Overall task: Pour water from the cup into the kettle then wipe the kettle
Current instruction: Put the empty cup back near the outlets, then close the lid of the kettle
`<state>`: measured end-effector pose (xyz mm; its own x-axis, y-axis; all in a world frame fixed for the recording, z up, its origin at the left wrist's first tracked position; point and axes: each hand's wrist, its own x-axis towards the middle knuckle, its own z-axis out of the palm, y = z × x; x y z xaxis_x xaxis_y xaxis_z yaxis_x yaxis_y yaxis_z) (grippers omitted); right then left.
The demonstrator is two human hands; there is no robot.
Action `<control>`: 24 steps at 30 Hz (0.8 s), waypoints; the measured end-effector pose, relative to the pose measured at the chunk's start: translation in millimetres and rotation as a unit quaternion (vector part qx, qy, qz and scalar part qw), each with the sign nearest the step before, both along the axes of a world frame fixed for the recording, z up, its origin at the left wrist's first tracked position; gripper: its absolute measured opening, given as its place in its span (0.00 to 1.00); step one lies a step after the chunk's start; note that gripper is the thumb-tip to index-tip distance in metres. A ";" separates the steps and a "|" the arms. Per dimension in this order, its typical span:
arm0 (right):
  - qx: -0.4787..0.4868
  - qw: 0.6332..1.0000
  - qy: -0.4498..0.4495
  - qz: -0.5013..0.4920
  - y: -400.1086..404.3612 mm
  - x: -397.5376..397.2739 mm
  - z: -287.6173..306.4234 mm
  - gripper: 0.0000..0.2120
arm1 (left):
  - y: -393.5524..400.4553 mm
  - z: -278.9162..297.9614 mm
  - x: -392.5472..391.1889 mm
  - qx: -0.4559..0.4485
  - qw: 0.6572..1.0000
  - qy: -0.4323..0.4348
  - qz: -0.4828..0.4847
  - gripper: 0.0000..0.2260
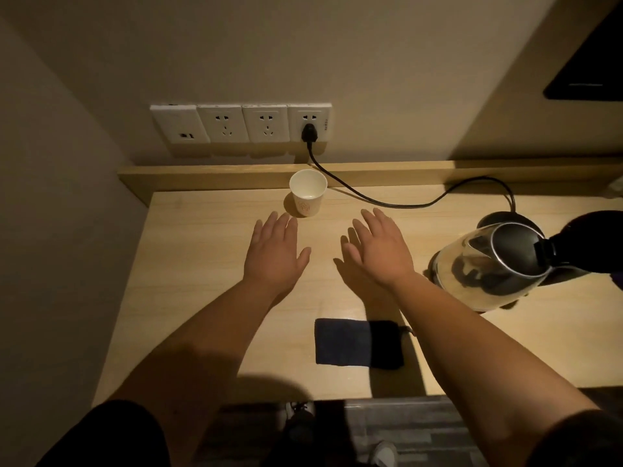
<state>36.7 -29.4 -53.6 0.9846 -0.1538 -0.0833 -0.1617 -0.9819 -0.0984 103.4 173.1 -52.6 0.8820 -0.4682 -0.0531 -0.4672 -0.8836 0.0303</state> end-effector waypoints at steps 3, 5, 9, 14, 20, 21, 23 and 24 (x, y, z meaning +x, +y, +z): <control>-0.027 1.000 0.005 0.015 -5.2 -25.4 6.1 0.29 | -10.9 8.1 -34.1 0.016 1.000 -0.016 -0.001 0.29; -0.032 0.999 0.007 0.032 -10.0 -43.9 11.7 0.29 | -17.5 12.6 -57.1 0.012 1.000 -0.020 0.002 0.29; -0.025 0.997 0.006 0.068 -22.6 -83.8 25.8 0.30 | -26.0 20.1 -98.6 0.006 1.000 -0.013 -0.012 0.29; -0.028 0.996 -0.006 0.089 -45.4 -134.3 40.2 0.30 | -45.3 33.0 -145.5 -0.009 0.999 -0.027 -0.019 0.30; -0.009 0.996 -0.038 0.076 -79.9 -182.2 51.2 0.30 | -86.2 52.8 -166.6 -0.018 0.998 -0.047 -0.039 0.30; -0.004 0.996 -0.044 0.073 -84.6 -190.2 52.7 0.30 | -95.7 56.2 -167.9 -0.021 0.998 -0.048 -0.047 0.30; 0.003 0.996 -0.059 0.065 -94.0 -205.7 54.7 0.29 | -114.9 62.1 -168.6 -0.023 0.996 -0.050 -0.064 0.30; 0.006 0.996 -0.067 0.059 -99.1 -213.2 55.4 0.29 | -124.2 64.4 -168.3 -0.023 0.996 -0.050 -0.075 0.30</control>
